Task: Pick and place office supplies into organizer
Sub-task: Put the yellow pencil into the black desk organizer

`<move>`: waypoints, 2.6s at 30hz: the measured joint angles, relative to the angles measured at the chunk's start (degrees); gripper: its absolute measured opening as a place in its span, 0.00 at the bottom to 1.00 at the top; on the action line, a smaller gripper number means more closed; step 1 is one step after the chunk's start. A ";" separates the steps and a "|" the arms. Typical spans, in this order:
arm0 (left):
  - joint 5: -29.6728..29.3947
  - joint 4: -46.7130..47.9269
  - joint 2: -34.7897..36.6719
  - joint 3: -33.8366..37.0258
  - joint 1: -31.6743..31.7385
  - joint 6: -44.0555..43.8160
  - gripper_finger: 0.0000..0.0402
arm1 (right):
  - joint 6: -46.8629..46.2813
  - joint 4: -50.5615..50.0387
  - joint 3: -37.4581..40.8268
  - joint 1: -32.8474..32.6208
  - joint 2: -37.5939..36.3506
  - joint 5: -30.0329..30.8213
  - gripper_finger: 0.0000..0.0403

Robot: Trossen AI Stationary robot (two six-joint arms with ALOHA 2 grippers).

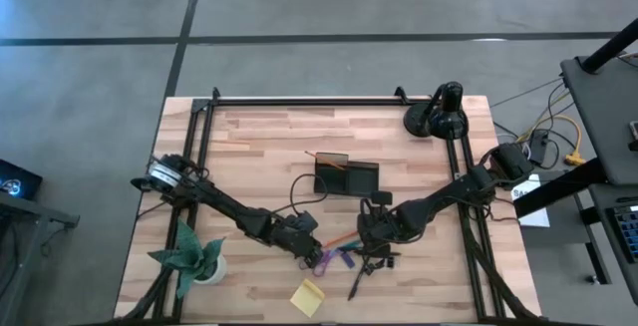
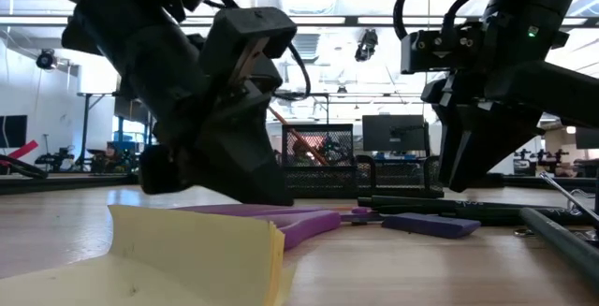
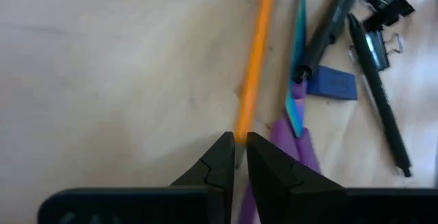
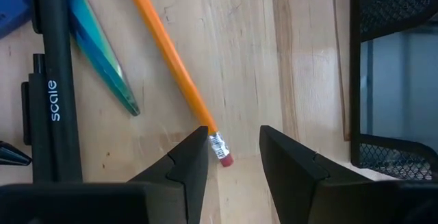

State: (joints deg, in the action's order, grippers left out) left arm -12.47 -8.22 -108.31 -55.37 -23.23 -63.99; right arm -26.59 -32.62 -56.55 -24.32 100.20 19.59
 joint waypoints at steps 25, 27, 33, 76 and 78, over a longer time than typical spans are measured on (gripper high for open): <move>0.46 -0.69 -0.94 0.54 -0.04 -0.13 0.06 | 14.81 -1.62 -1.99 1.08 -0.78 -0.12 0.31; 0.45 -0.67 -0.94 0.57 -0.04 -0.13 0.06 | 16.55 -1.59 -1.03 1.99 -0.72 -1.69 0.31; 0.50 -0.89 -0.94 1.29 -0.05 -0.17 0.06 | 20.63 -1.01 -0.14 4.87 -0.72 -2.12 0.31; 0.10 -0.86 -0.76 2.03 -0.06 0.16 0.06 | 29.91 3.80 -0.92 13.20 5.55 -20.48 0.12; -0.12 -0.92 -0.42 2.07 -0.04 1.32 0.06 | 29.07 3.66 -0.99 13.22 5.55 -20.43 0.11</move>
State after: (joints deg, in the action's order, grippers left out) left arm -12.59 -9.13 -108.73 -53.30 -23.27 -62.66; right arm 2.49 -28.96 -57.55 -11.09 105.75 -0.84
